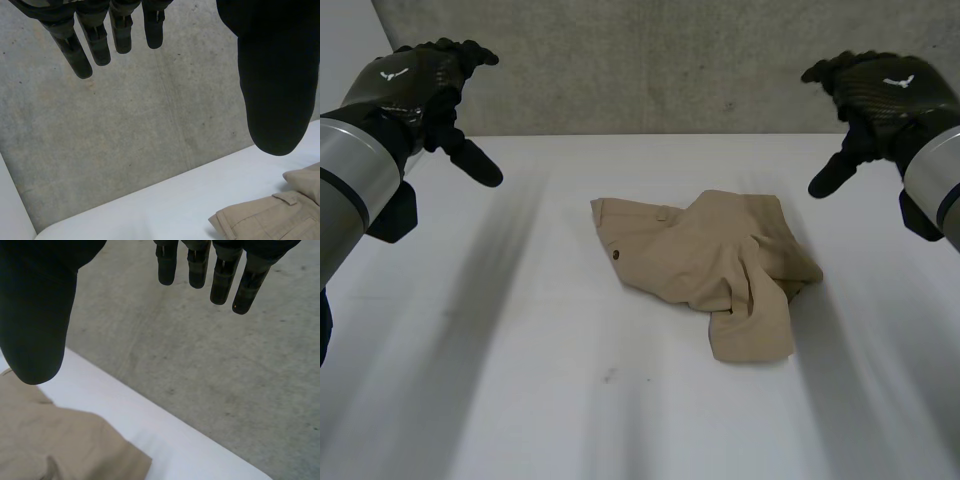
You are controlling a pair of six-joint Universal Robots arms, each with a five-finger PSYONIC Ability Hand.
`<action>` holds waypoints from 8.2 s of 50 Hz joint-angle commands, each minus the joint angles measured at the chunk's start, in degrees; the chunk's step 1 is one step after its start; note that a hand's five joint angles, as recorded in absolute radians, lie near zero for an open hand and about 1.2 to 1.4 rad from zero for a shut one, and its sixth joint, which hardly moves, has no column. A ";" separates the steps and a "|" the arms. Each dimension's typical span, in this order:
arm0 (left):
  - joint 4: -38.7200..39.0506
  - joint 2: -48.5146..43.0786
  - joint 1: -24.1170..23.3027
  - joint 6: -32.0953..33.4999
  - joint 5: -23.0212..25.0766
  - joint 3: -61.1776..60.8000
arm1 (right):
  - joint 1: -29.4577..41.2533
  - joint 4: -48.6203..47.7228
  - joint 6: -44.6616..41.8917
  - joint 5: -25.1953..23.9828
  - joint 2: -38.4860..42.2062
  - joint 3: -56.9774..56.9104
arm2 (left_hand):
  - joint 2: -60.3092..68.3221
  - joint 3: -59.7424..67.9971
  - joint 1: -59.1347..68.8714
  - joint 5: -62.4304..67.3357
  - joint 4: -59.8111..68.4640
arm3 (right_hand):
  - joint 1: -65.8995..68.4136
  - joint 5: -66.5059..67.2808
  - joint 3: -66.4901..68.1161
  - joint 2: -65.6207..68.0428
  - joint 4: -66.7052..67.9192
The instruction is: Fold the shorts.
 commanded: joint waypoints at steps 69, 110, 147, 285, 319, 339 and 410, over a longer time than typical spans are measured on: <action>4.67 -2.74 5.57 -0.09 -0.35 0.34 | 25.96 -11.03 0.24 6.63 26.15 -15.20 | 0.05 -0.71 0.35 -1.07 -0.27 | 13.21 7.70 9.90 9.72 8.38; 10.29 -42.83 -30.29 -11.35 -22.84 14.67 | -3.93 -9.44 -23.58 -11.92 25.71 0.36 | 68.43 67.67 68.73 67.31 68.11 | 13.54 8.04 10.23 10.06 8.72; 26.65 -24.56 -3.65 28.92 -3.95 -2.11 | 4.42 -9.35 -20.24 -12.53 24.30 -0.70 | 15.69 14.94 16.00 14.58 15.38 | 12.87 7.36 9.56 9.39 8.04; 24.62 -13.37 -12.89 4.92 -6.33 -15.75 | 4.24 -15.95 -11.54 -3.74 23.07 -2.98 | 51.19 50.43 51.49 50.07 50.87 | 71.85 66.35 68.54 68.37 67.03; 10.48 -2.75 -13.85 -3.77 -10.55 -20.31 | 0.91 -2.59 -12.68 -4.44 0.14 18.02 | 10.64 9.89 10.95 9.53 10.33 | 15.22 9.71 11.91 11.74 10.39; 3.00 -12.66 -18.16 -12.66 -10.55 -19.97 | -4.54 0.50 -11.63 -13.23 -6.11 31.47 | 11.49 10.73 11.79 10.37 11.17 | 23.65 18.15 20.34 20.17 18.82; 8.89 -0.30 -16.14 11.42 -13.19 0.86 | 4.95 -2.41 -9.52 -6.11 -0.55 -2.27 | 68.49 67.73 68.79 67.37 68.18 | 71.85 66.35 68.54 68.37 67.03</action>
